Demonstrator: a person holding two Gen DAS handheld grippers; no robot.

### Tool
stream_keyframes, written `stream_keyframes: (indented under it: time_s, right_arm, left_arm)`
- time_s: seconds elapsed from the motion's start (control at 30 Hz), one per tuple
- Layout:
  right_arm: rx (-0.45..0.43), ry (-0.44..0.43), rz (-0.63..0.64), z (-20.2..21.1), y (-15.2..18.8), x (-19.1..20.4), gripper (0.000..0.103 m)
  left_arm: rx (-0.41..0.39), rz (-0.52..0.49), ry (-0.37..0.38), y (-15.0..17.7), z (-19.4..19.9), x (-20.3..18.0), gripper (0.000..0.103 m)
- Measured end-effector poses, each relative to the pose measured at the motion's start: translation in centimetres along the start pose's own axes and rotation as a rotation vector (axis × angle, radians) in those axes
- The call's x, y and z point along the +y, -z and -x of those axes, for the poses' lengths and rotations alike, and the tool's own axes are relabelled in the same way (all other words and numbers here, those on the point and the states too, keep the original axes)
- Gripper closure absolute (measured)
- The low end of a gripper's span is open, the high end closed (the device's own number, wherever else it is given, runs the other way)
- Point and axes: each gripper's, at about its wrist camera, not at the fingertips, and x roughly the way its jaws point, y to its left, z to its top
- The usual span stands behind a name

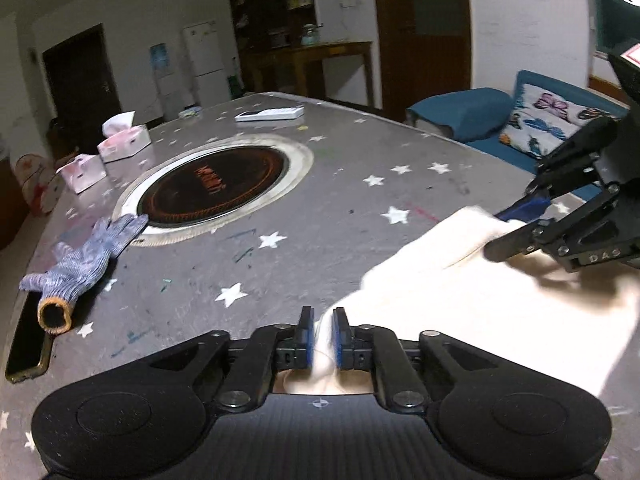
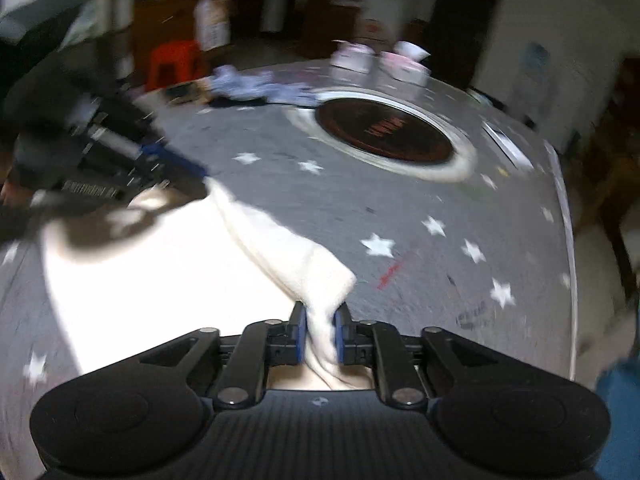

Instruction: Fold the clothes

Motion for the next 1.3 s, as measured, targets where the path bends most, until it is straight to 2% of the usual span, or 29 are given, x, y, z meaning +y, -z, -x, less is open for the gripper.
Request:
stream_keyframes:
  time_s: [0.13,0.23,0.3,0.4,0.5,0.57,0.77,0.93,1.07,1.2,1.3]
  right_arm:
    - [-0.035,0.073,-0.074,0.8,0.8,-1.2,0.08]
    - [-0.066,0.108,-0.118,2.3,1.5,-1.9,0.08]
    - [-0.082,0.116,-0.14,3.3,2.0,-2.1,0.08]
    - [-0.087,0.061,-0.184,4.5,2.9,-2.2,0.08]
    - [-0.081,0.031,-0.201,4.5,3.5,-1.8,0.08]
    - [-0.079,0.023,-0.219,4.0,3.8,-1.9,0.082]
    - [-0.078,0.07,-0.248,3.0,4.2,-2.8,0.082]
    - [-0.09,0.082,-0.246,5.3,5.0,-2.9,0.082]
    - [-0.052,0.076,-0.221,5.5,6.2,-2.2,0.085]
    - [-0.038,0.126,-0.236,4.5,6.5,-2.6,0.09]
    - [-0.044,0.166,-0.242,4.5,5.9,-3.2,0.09]
  left_arm:
    - [-0.006,0.022,-0.052,0.1,0.4,0.4,0.089]
    - [-0.033,0.058,-0.058,-0.1,1.7,0.7,0.089]
    - [-0.056,0.071,-0.028,-0.3,3.0,0.4,0.089]
    - [-0.07,0.088,0.048,-0.5,3.9,-0.6,0.089]
    - [-0.049,0.112,0.119,-0.5,3.5,-1.6,0.089]
    - [-0.033,0.109,0.136,-0.4,2.8,-2.2,0.089]
    - [0.025,0.118,0.113,1.1,1.3,-2.1,0.089]
    - [0.015,0.126,0.112,1.6,1.8,-1.8,0.088]
    - [0.009,0.132,0.108,1.7,1.7,-1.9,0.086]
    - [0.01,0.12,0.095,1.9,1.9,-1.9,0.085]
    - [0.014,0.122,0.084,2.0,2.3,-1.7,0.085]
